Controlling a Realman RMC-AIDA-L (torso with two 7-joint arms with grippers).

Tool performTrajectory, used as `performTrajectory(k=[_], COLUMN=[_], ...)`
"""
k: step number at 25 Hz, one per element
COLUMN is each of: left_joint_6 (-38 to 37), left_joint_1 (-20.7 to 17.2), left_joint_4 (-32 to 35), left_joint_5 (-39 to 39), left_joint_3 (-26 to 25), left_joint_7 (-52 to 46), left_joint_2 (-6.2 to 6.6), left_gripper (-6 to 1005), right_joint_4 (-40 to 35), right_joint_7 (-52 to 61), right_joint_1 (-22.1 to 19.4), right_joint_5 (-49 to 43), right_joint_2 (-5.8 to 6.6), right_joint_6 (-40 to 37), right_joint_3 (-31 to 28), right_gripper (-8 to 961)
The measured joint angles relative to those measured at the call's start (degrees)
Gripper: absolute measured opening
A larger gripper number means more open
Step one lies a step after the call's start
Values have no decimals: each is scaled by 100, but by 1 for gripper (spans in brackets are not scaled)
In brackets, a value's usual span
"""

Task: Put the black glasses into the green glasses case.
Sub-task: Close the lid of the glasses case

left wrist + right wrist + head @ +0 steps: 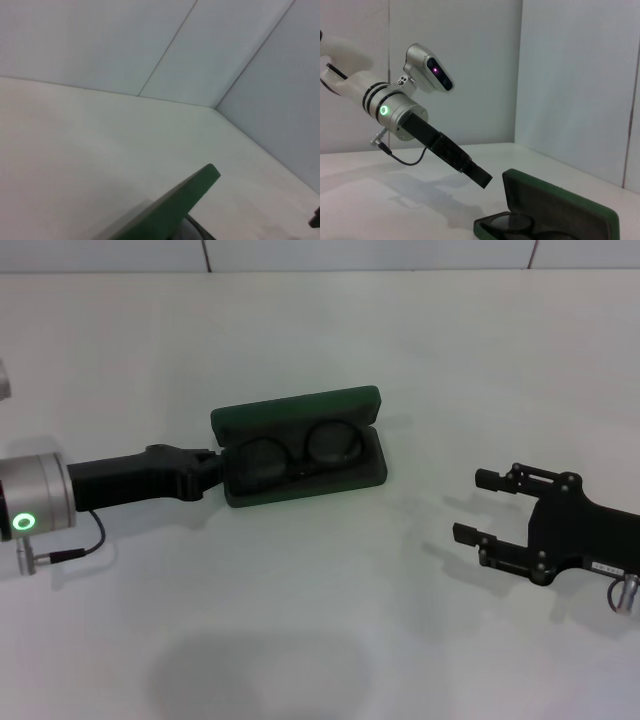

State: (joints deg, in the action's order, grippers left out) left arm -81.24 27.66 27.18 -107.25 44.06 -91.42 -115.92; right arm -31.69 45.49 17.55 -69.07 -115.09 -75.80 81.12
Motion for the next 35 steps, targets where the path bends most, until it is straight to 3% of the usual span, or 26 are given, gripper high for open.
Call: performTrajectory(k=[9, 21, 28, 35], left_joint_6=[1133, 1869, 2202, 2083], left_joint_1=[122, 321, 393, 324], left_joint_4=[6, 5, -41, -18], left_joint_5=[-234, -86, 433, 408], left_joint_3=[9, -22, -20, 17], left_joint_7=[267, 536, 938, 439], left_joint_2=[-210, -231, -304, -260], left_gripper=[11, 12, 12, 13], right_joint_4=[46, 112, 126, 134], right_joint_7=[0, 2, 3, 4], right_joint_1=[-21, -41, -41, -41], right_joint_5=[-9, -3, 10, -3], right_joint_2=[-4, -6, -10, -6], right_joint_6=[-23, -28, -31, -39], right_joint_3=[0, -8, -10, -137], right_gripper=[656, 674, 684, 694])
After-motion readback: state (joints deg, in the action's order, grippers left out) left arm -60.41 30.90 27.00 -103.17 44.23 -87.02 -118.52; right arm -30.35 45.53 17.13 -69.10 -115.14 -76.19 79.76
